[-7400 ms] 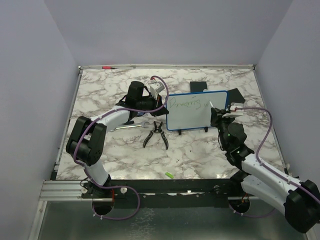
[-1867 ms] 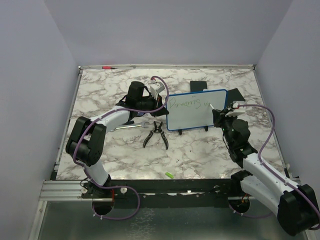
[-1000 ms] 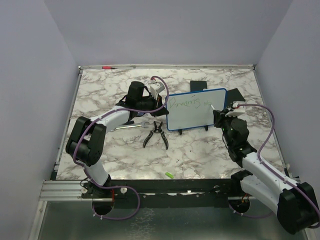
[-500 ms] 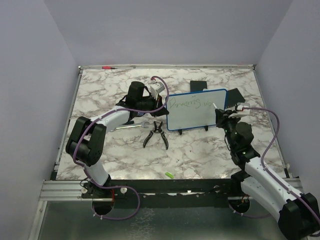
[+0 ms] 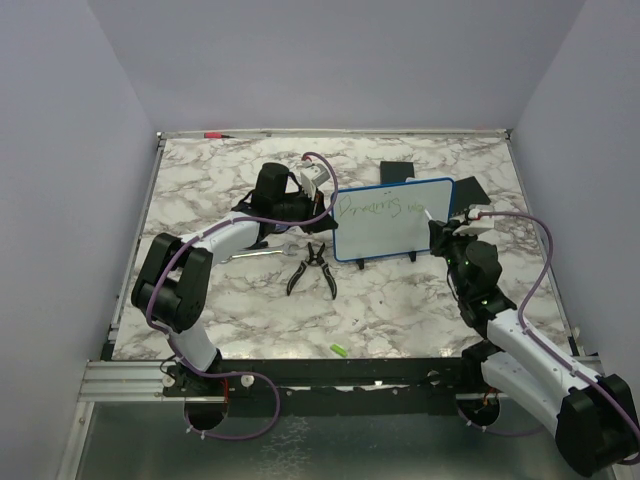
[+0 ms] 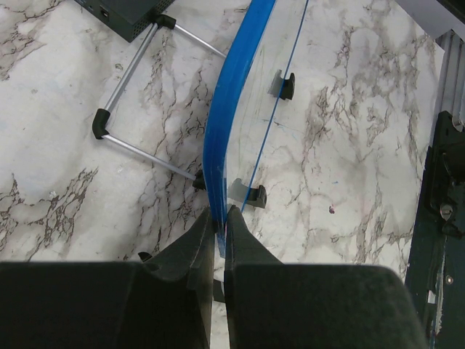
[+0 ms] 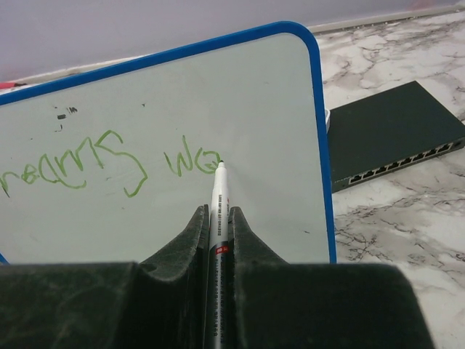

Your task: Write a sentence on the whiteboard

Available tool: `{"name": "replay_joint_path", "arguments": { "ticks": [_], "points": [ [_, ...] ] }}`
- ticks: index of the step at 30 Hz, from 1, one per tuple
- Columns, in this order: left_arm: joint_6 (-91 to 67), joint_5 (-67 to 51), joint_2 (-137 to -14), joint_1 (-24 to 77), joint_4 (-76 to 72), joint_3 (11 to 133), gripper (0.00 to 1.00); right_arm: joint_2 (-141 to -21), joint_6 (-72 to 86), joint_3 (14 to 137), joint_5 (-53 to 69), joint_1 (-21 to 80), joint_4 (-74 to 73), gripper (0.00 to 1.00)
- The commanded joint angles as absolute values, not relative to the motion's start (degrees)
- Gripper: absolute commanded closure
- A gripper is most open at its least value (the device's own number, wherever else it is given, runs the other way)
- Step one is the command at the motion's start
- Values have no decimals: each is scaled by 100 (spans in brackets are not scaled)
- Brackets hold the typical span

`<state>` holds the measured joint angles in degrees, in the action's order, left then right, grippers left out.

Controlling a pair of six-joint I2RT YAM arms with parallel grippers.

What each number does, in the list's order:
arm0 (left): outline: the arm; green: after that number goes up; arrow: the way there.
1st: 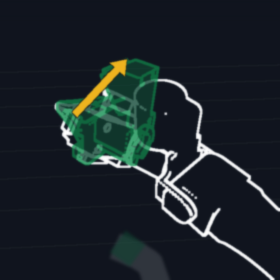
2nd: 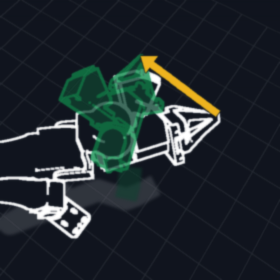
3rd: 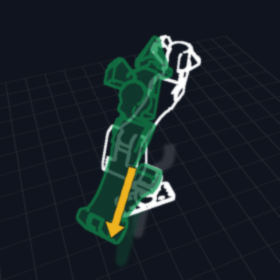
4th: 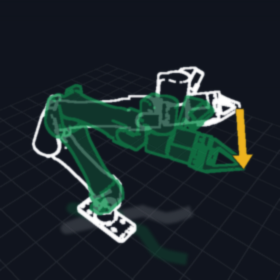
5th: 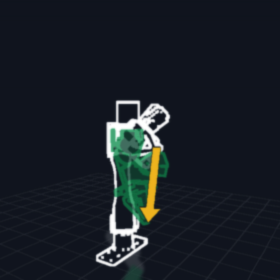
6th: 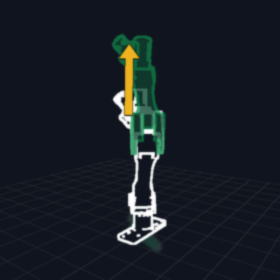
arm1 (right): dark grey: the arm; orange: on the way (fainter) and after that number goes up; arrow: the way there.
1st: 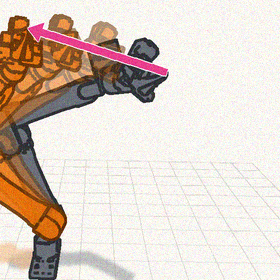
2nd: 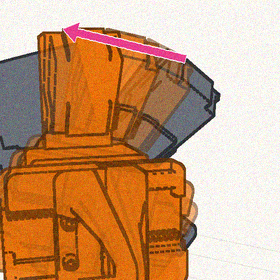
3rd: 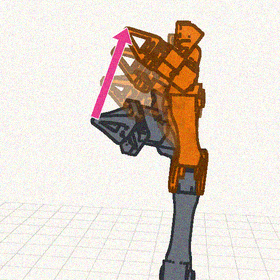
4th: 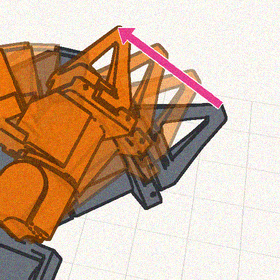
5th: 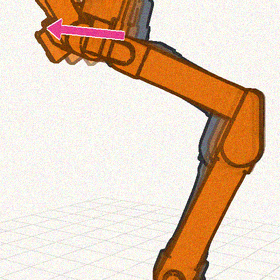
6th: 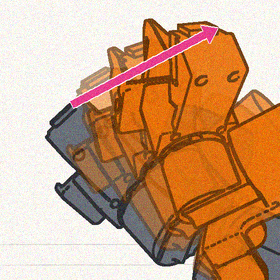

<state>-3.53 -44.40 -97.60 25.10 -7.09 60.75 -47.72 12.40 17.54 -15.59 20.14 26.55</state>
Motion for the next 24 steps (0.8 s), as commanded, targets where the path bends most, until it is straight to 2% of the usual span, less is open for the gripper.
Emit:
{"name": "replay_joint_path", "arguments": {
  "ticks": [1, 18, 24],
  "points": [
    [-158, -4192, -9790, 2562, -444, 6099, 100, -4764, 1177, 1819, -1630, 1985, 2786, 99],
    [-141, -4175, -9790, 2558, -448, 6098, 100, -4732, 1076, 1898, -1586, 1986, 2744, 99],
    [-141, -4170, -9765, 2558, -444, 6091, 100, -4764, 946, 1995, -1220, 1984, 2780, 99]
  ]
}}
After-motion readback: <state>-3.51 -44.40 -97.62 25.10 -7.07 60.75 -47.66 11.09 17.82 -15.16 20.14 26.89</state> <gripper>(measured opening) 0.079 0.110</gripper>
